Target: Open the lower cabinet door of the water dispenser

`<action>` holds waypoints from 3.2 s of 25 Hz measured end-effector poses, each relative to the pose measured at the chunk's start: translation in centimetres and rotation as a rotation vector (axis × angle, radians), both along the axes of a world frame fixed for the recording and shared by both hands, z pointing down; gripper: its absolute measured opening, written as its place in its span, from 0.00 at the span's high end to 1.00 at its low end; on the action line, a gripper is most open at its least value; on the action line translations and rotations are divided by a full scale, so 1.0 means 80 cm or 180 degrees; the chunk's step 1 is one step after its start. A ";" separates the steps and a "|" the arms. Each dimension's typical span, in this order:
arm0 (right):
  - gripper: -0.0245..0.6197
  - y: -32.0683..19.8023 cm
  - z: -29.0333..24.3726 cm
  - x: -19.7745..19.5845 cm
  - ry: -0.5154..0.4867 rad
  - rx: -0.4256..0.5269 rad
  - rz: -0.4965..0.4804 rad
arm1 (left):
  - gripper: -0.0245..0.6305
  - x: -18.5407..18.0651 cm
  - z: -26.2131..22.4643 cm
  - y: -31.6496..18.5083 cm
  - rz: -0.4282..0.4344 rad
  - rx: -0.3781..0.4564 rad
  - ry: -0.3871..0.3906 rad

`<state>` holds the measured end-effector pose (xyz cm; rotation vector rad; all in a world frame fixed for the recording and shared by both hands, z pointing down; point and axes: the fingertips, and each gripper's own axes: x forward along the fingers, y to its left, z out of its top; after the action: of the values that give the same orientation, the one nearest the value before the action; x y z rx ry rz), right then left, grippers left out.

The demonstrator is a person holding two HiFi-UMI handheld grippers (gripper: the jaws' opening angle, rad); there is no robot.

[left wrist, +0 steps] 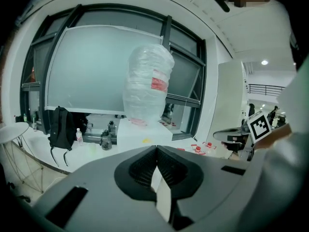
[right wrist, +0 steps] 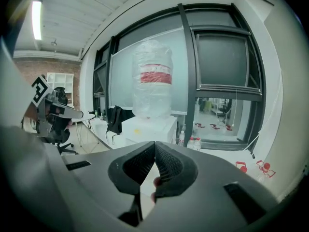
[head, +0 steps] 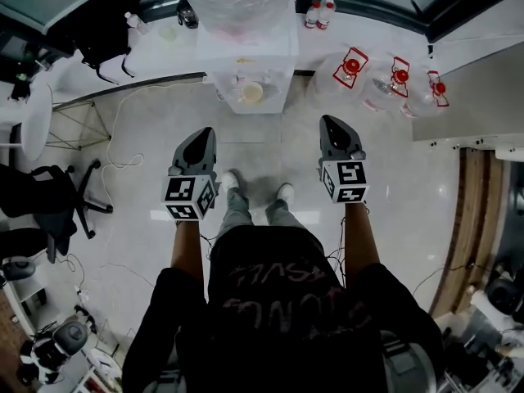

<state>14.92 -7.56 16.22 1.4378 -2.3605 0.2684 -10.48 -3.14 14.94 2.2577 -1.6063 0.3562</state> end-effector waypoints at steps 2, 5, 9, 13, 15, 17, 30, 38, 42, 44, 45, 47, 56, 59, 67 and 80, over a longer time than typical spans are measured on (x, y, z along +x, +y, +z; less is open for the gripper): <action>0.94 -0.007 -0.002 -0.014 0.0002 0.0017 0.0084 | 0.95 -0.015 0.006 -0.012 0.0041 -0.0009 0.0043; 0.94 -0.019 -0.001 -0.031 -0.0034 0.0021 0.0231 | 0.95 -0.038 0.011 -0.032 0.0099 -0.0007 0.0117; 0.94 -0.029 0.001 -0.051 -0.0056 0.0034 0.0444 | 0.95 -0.065 0.021 -0.053 0.0241 -0.0013 0.0176; 0.94 -0.033 0.009 -0.067 0.0031 0.0019 0.0530 | 0.95 -0.083 0.038 -0.064 0.0356 -0.0061 0.0221; 0.94 -0.038 0.014 -0.067 0.0083 0.0006 0.0579 | 0.95 -0.085 0.048 -0.070 0.0415 -0.0098 0.0222; 0.94 -0.044 0.022 -0.066 0.0106 0.0004 0.0606 | 0.95 -0.088 0.061 -0.077 0.0441 -0.0134 0.0207; 0.94 -0.073 0.122 -0.044 0.0091 -0.0250 0.0346 | 0.95 -0.048 0.139 -0.116 0.0304 -0.0272 0.0126; 0.94 -0.085 0.196 -0.027 -0.0089 -0.0425 0.0285 | 0.95 -0.013 0.212 -0.117 0.0281 -0.0454 0.0053; 0.94 -0.090 0.238 -0.016 -0.0132 -0.0498 0.0297 | 0.95 0.003 0.252 -0.122 0.0298 -0.0529 0.0028; 0.94 -0.092 0.260 -0.012 -0.0189 -0.0547 0.0319 | 0.95 0.006 0.273 -0.125 0.0286 -0.0564 0.0032; 0.94 -0.093 0.272 -0.010 -0.0198 -0.0571 0.0325 | 0.95 0.007 0.283 -0.127 0.0277 -0.0577 0.0039; 0.94 -0.094 0.297 -0.006 -0.0190 -0.0610 0.0321 | 0.95 0.011 0.303 -0.132 0.0264 -0.0599 0.0047; 0.94 -0.095 0.388 -0.001 -0.0176 -0.0622 0.0233 | 0.95 0.025 0.388 -0.128 0.0252 -0.0607 0.0021; 0.94 -0.096 0.417 0.000 -0.0158 -0.0594 0.0198 | 0.95 0.022 0.424 -0.124 0.0205 -0.0622 0.0024; 0.94 -0.111 0.502 0.004 -0.0149 -0.0533 0.0174 | 0.95 0.012 0.516 -0.132 0.0139 -0.0601 -0.0009; 0.94 -0.125 0.637 -0.001 -0.0098 -0.0456 0.0124 | 0.95 -0.002 0.646 -0.151 0.0136 -0.0470 -0.0041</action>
<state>14.84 -17.54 67.15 1.4223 -2.2880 0.4632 -10.65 -15.23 66.65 2.1850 -1.4881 0.4849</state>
